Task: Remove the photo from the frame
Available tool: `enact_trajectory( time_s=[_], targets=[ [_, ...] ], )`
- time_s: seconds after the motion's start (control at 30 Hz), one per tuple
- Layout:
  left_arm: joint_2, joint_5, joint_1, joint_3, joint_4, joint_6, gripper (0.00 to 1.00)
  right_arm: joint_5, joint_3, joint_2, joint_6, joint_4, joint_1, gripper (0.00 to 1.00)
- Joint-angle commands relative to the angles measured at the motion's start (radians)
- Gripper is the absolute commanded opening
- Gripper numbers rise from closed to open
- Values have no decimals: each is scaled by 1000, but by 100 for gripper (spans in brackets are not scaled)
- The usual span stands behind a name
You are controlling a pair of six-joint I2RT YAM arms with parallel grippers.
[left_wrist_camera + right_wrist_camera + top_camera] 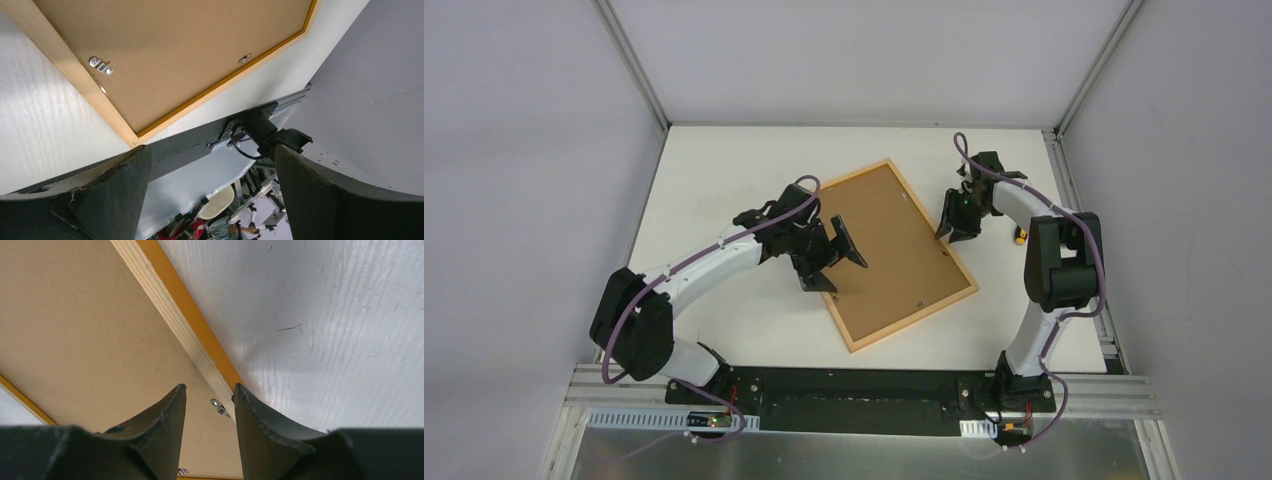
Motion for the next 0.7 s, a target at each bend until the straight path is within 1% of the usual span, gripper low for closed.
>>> enact_trajectory(
  time_s=[0.0,0.1,0.2,0.23,0.3,0.33,0.47,0.6,0.63,0.67],
  targets=[
    [-70,10,-5,-33,-3,-13,93,36,-10,20,-17,5,11,44],
    [-81,8,-5,-40,-3,-10,93,103,-17,-2,-7,6,15,47],
    [-85,11,-5,-45,-3,-8,93,166,-8,4,-7,-18,16,47],
    [-88,10,-5,-47,-3,-8,94,177,-7,7,-7,-21,16,47],
    [-94,10,-5,-54,-3,-8,94,149,-11,14,-7,-19,16,47],
    [-97,10,-6,-57,-3,-8,93,132,-13,20,-7,-17,15,44],
    [-104,11,-5,-63,-3,2,93,97,-26,28,33,-7,15,28],
    [-102,12,-5,-52,-3,45,93,86,-56,27,56,2,21,28],
    [-97,14,-5,-47,-3,56,93,79,-60,37,87,-7,21,27],
    [-93,15,-5,-41,-3,71,93,69,-63,41,123,-14,22,19]
  ],
)
